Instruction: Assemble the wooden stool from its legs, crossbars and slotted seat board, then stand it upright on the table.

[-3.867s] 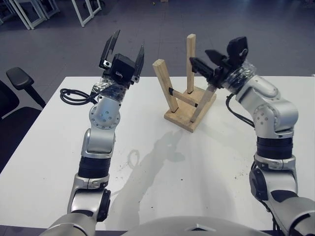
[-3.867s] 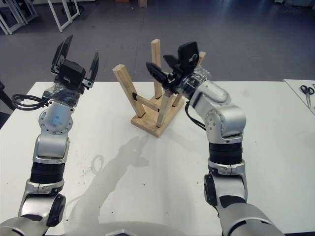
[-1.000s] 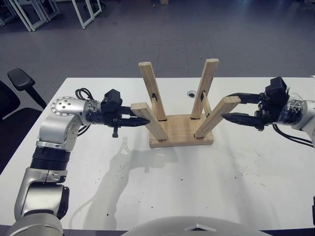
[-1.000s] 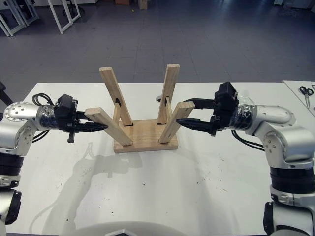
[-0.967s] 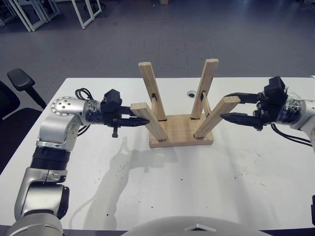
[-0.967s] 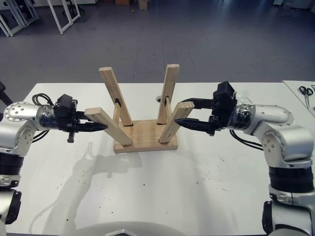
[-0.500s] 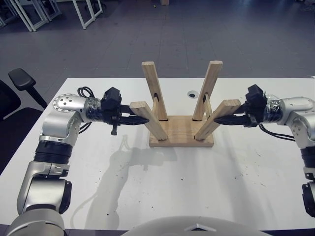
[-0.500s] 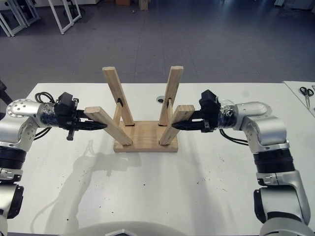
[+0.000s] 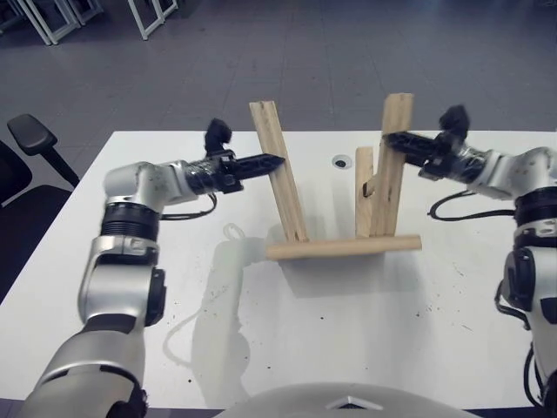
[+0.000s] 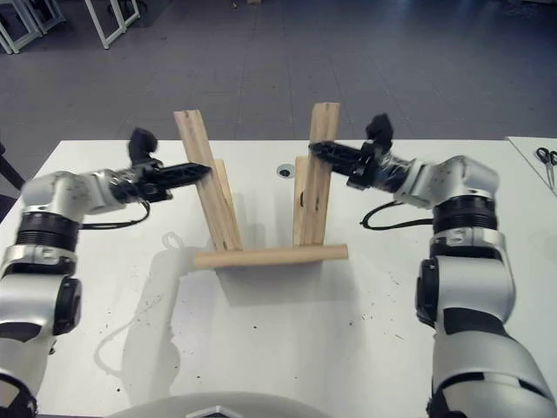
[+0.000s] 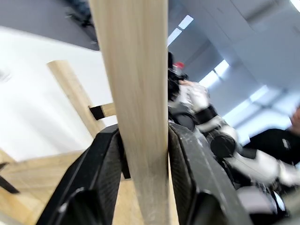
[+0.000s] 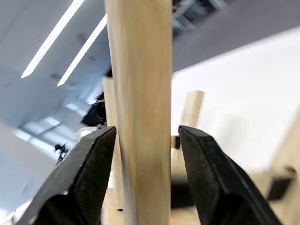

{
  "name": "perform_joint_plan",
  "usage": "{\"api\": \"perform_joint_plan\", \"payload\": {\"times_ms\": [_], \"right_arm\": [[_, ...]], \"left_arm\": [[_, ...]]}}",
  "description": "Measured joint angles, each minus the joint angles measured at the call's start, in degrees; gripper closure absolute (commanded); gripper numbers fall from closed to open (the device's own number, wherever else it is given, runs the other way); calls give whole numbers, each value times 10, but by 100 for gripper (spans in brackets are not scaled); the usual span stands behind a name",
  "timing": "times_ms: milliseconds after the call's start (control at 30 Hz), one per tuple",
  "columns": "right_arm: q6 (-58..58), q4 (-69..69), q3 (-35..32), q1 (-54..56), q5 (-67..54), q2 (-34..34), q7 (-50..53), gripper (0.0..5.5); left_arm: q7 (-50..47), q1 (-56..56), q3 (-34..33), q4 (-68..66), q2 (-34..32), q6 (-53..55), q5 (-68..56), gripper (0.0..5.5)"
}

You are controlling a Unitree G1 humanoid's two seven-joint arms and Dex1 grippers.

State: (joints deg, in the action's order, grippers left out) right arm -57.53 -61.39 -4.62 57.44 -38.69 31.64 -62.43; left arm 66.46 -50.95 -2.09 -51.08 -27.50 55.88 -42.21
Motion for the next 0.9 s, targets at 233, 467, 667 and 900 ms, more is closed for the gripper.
{"api": "perform_joint_plan", "payload": {"times_ms": [233,467,667,900], "right_arm": [[28,-106,-66,4,42,-10,42,302],[-29,-56,-103,-15,47,29,-14,246],[-5,67,-70,-77,81,32,-30,183],[241,219,5,-213,208,67,-1,183]], "left_arm": [[-71,-29,-118,-161,17,-9,4,396],[-37,-11,-140,-117,-17,103,9,330],[-32,27,-156,-58,-23,99,10,291],[-44,181,-188,144,-78,43,14,291]]}}
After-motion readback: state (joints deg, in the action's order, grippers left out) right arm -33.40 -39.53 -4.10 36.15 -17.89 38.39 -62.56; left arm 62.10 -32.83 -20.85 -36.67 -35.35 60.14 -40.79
